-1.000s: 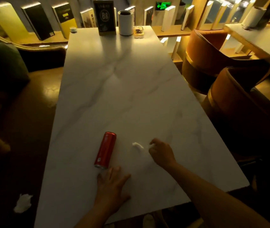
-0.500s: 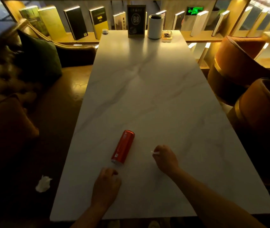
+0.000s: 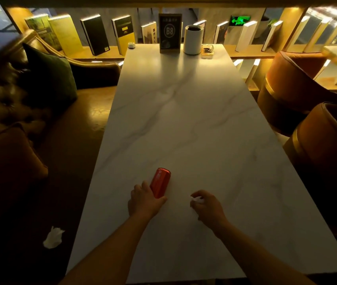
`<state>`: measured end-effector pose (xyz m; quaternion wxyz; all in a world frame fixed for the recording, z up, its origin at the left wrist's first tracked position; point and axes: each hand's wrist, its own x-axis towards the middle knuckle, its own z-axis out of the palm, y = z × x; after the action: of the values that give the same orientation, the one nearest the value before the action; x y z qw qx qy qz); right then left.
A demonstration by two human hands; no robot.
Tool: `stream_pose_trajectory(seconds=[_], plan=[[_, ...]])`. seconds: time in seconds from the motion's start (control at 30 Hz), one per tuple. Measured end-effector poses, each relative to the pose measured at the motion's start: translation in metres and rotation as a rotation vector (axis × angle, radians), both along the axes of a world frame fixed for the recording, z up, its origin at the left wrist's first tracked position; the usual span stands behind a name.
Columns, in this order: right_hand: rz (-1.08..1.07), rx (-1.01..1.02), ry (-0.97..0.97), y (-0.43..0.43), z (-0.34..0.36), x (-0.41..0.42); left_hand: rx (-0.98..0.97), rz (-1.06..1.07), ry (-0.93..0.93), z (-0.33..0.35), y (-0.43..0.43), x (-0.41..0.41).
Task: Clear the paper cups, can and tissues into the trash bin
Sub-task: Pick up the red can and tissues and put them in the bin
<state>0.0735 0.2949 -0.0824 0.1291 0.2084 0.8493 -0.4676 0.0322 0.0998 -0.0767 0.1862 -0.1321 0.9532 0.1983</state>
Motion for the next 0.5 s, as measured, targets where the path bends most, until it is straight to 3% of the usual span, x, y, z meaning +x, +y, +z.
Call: stream_pose_trajectory(seconds=[0.13,0.27,0.5], plan=[[-0.015,-0.047,0.000,-0.003,0.000,-0.002,0.070,0.042,0.008,-0.005,-0.003,0.003],[-0.026,-0.137,-0.021,-0.011,0.004,-0.003,0.338,0.246,0.035,0.002,-0.018,0.010],[0.156,-0.182,0.005,-0.063,0.023,-0.022,0.565,0.458,0.155,0.030,-0.082,0.056]])
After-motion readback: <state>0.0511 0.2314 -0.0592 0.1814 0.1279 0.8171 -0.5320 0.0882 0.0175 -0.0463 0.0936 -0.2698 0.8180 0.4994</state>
